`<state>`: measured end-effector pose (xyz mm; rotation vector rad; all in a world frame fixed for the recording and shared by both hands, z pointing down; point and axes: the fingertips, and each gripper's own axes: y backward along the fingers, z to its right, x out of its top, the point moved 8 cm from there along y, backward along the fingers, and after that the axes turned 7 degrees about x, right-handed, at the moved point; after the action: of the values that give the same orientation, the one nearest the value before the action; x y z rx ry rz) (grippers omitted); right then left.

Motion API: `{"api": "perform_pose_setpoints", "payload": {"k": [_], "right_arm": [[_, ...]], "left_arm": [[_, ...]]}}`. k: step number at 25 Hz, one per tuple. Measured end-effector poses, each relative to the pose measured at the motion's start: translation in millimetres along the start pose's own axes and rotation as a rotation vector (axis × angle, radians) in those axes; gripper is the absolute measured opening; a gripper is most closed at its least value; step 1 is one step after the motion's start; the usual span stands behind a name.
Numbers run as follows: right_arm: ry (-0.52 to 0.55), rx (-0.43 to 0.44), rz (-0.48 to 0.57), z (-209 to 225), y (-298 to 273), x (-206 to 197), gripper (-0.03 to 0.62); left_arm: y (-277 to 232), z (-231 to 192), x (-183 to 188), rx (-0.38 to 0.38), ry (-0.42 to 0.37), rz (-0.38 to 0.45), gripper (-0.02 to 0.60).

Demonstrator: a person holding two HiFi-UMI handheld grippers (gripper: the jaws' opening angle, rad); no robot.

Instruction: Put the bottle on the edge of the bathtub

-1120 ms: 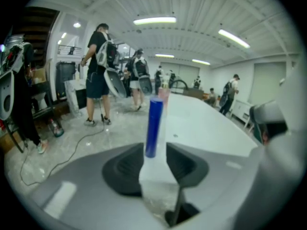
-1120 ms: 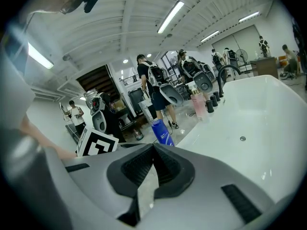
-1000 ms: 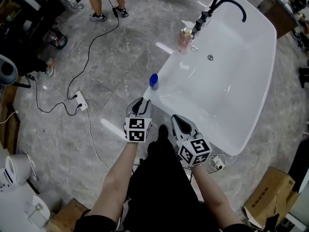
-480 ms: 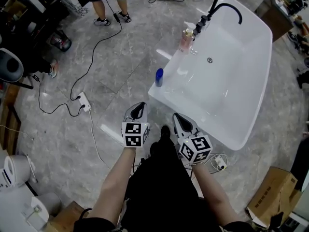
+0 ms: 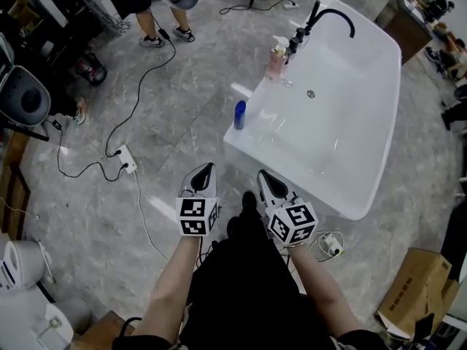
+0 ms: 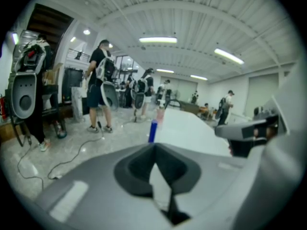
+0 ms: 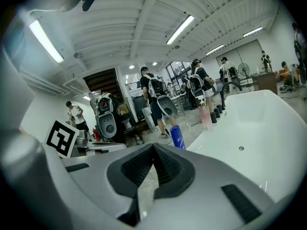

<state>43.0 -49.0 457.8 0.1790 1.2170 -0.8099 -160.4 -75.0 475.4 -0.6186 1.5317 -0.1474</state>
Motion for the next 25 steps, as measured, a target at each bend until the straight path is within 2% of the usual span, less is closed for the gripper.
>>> {"api": "perform_pose_setpoints", "payload": {"k": [11,25], "right_arm": [[0.029,0.003,0.031,-15,13,4,0.000],[0.025,-0.009,0.051,-17,27,9,0.000]], "left_arm": [[38,2,9,-0.007,-0.004,0.055,0.006],[46,7,14,-0.012,-0.010,0.069,0.006]]}}
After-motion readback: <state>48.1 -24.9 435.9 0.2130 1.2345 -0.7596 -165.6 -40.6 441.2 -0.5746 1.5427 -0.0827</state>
